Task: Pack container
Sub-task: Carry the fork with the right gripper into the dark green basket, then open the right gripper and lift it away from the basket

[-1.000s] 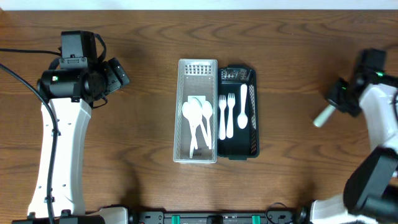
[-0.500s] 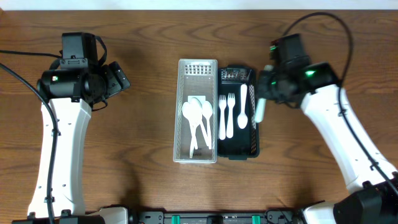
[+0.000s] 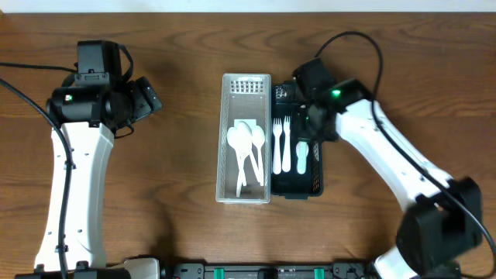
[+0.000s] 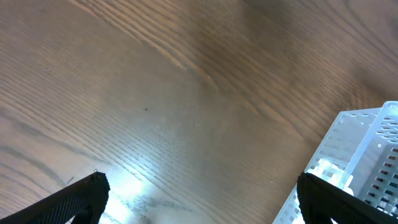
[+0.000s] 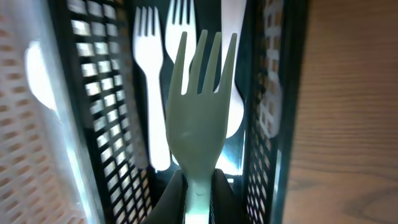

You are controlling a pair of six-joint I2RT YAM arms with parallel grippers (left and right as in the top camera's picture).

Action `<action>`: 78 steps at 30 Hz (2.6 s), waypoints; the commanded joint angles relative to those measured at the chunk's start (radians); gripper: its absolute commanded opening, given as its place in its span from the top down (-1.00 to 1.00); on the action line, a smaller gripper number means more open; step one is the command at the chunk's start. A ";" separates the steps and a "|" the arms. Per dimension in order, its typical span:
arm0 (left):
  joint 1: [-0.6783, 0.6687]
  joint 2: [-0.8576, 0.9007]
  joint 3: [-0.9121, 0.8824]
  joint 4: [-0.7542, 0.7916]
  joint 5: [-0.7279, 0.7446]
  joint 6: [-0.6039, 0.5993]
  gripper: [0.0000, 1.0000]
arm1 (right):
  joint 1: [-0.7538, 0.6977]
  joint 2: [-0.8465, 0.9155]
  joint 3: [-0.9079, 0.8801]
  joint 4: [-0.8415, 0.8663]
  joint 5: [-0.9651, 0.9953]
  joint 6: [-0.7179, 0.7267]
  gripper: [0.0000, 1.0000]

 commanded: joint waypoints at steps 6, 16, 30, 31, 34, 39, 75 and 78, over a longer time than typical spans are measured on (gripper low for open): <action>0.004 0.002 -0.004 -0.005 -0.002 -0.009 -0.96 | 0.011 0.046 0.018 0.003 0.008 -0.002 0.69; 0.004 0.002 -0.004 -0.005 -0.002 -0.008 -0.96 | 0.012 0.046 0.018 0.003 0.008 -0.023 0.00; 0.004 0.002 -0.004 -0.005 -0.002 -0.005 -0.96 | 0.008 0.044 0.019 0.026 0.095 -0.124 -0.01; 0.004 0.002 -0.004 -0.005 -0.002 -0.002 -0.96 | 0.004 0.042 0.019 0.034 0.098 -0.134 -0.01; 0.004 0.002 -0.004 -0.006 -0.002 0.003 -0.96 | -0.016 0.019 0.020 0.052 0.099 -0.171 -0.01; 0.004 0.002 -0.004 -0.005 -0.002 0.003 -0.96 | -0.074 -0.052 0.028 0.058 0.140 -0.215 -0.01; -0.027 -0.051 -0.023 0.023 0.082 0.203 -0.96 | -0.303 -0.403 0.021 -0.012 0.123 -0.523 -0.98; -0.053 -0.103 -0.064 0.032 0.073 0.206 -0.96 | -0.303 -0.467 0.004 -0.031 0.117 -0.532 -0.99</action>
